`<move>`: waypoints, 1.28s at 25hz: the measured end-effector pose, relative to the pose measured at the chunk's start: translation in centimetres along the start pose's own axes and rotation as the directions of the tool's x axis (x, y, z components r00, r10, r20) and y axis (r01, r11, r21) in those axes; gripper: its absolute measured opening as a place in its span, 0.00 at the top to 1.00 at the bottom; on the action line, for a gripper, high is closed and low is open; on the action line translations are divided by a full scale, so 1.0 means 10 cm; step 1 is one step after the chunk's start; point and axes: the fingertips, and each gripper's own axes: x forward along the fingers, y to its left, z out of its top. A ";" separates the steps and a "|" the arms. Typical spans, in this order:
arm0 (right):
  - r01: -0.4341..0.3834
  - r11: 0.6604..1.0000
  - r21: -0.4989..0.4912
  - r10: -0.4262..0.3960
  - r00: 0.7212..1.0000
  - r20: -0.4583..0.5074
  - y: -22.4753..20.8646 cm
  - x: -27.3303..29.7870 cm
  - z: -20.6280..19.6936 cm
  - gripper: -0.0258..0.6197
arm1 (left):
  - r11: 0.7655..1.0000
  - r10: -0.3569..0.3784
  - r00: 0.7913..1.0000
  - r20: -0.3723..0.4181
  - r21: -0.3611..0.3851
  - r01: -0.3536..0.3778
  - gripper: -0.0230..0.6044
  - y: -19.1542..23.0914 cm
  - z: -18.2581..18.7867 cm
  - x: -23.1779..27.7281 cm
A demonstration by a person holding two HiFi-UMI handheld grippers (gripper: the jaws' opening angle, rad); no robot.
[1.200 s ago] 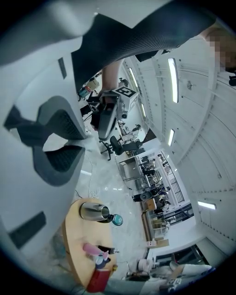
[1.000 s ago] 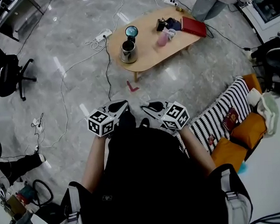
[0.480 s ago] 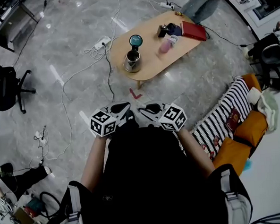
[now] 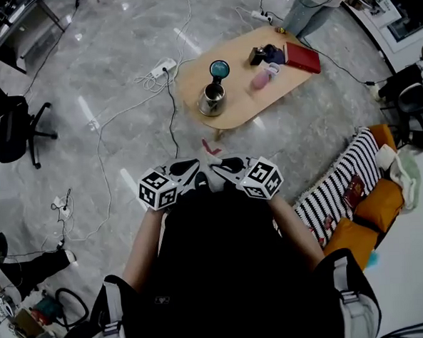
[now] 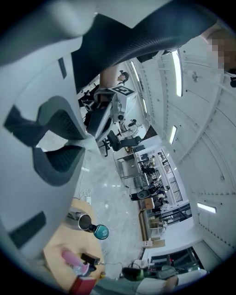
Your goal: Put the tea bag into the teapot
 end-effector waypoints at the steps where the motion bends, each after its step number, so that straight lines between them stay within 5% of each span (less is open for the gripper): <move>1: -0.006 1.000 -0.004 0.006 1.000 -0.001 -0.01 0.03 0.02 0.89 | 1.000 0.005 1.000 0.000 -0.005 -0.005 0.95 0.02 -0.01 -0.01; 21: -0.150 0.985 -0.087 0.144 0.987 -0.075 -0.91 0.17 0.41 0.89 | 0.980 0.160 0.986 0.047 -0.128 -0.153 0.95 0.53 0.32 0.30; 32: -0.298 0.944 -0.141 0.273 0.946 -0.172 -1.52 -0.08 0.49 0.89 | 0.953 0.258 0.961 0.098 -0.186 -0.237 0.95 0.69 0.83 0.95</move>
